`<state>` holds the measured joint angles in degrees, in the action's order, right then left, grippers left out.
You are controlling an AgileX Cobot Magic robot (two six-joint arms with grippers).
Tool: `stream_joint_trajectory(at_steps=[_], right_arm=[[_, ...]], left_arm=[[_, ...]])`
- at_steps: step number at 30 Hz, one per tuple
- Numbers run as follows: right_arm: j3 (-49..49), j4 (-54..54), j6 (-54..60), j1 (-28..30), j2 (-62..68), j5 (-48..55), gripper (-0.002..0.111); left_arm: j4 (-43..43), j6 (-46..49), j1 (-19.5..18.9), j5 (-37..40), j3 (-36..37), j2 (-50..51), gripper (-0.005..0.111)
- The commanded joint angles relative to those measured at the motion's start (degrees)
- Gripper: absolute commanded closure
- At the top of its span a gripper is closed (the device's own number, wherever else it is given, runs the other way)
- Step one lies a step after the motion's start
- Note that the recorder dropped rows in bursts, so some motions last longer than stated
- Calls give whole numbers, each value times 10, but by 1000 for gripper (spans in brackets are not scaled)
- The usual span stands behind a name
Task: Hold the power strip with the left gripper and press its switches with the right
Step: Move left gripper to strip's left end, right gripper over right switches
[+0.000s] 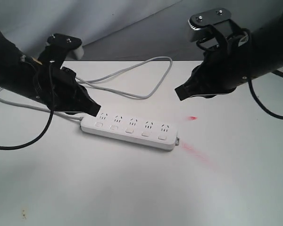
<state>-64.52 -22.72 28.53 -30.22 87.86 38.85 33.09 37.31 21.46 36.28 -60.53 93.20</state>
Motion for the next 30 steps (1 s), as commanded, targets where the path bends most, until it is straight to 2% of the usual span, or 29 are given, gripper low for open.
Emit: stream_joint_trajectory(at_steps=[1,5,9,14,16,19,24,28,30], right_arm=[[-13,-4,16,2,34,-3,108],[-23,-4,16,4,64,5,108],[-23,-4,17,4,92,-19,108],[-24,-3,22,4,126,-18,108],[-51,-3,13,4,145,30,108],[-111,-5,-18,4,163,86,108],[-129,-3,-22,4,186,94,108],[-129,-3,-20,4,225,91,108],[-129,-3,-20,4,239,82,108]], left_arm=[[8,22,-19,-3,-5,30,107],[-14,13,-42,8,-27,41,107],[-41,17,-49,-20,-49,51,107],[-152,21,-48,50,-120,104,107],[-195,21,-48,77,-157,139,107],[-206,35,-32,78,-191,189,107],[-241,47,12,67,-198,235,107],[-331,-27,16,45,-198,249,107],[-336,-33,16,43,-198,249,107]])
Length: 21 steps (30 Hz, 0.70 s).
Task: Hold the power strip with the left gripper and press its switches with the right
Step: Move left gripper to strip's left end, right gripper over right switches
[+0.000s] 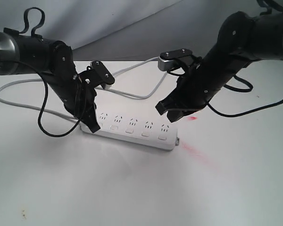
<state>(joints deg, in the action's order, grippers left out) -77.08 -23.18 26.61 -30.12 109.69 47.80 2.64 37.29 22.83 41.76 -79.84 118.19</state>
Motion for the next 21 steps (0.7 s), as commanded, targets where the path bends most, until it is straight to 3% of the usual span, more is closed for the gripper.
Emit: stream_joint_trajectory(at_steps=[1,21], right_arm=[[-3,2,-1,3,27,-11,108],[-3,-30,3,2,33,-2,108]], left_arm=[[-30,-32,2,-15,-5,-1,107],[-11,-28,2,-11,-5,21,107]])
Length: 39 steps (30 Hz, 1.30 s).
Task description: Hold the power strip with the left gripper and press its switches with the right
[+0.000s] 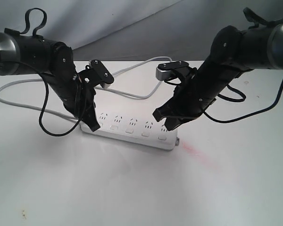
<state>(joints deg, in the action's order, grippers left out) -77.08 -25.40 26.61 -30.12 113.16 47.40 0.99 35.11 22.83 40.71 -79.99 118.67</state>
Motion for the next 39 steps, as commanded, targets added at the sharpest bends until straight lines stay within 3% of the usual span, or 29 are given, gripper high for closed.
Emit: stream_joint_trajectory(at_steps=[1,39], right_arm=[[-3,-8,3,2,-1,2,108],[-3,-12,-1,-14,52,-22,108]], left_arm=[[6,-6,2,-1,-3,22,107],[2,-7,1,4,-3,30,107]])
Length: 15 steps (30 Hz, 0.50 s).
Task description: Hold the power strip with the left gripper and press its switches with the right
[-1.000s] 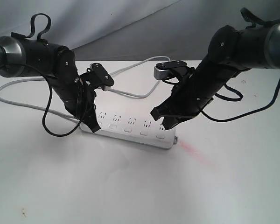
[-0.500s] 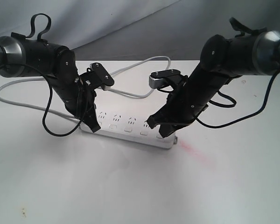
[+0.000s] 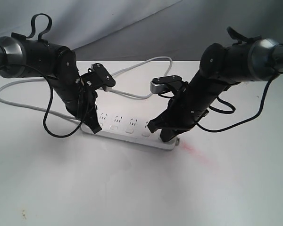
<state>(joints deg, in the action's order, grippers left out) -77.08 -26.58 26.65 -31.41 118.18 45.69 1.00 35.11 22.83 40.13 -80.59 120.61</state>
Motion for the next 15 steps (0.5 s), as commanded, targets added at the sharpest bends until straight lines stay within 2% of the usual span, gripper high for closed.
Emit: stream_joint_trajectory(at_steps=[1,8,15], right_arm=[[-3,0,-2,-1,2,-5,108],[-3,5,-2,-1,2,-35,108],[-3,5,-2,-1,2,-16,108]], left_arm=[[2,-7,1,10,3,10,107],[2,-7,1,11,3,10,107],[2,-7,1,11,3,10,107]])
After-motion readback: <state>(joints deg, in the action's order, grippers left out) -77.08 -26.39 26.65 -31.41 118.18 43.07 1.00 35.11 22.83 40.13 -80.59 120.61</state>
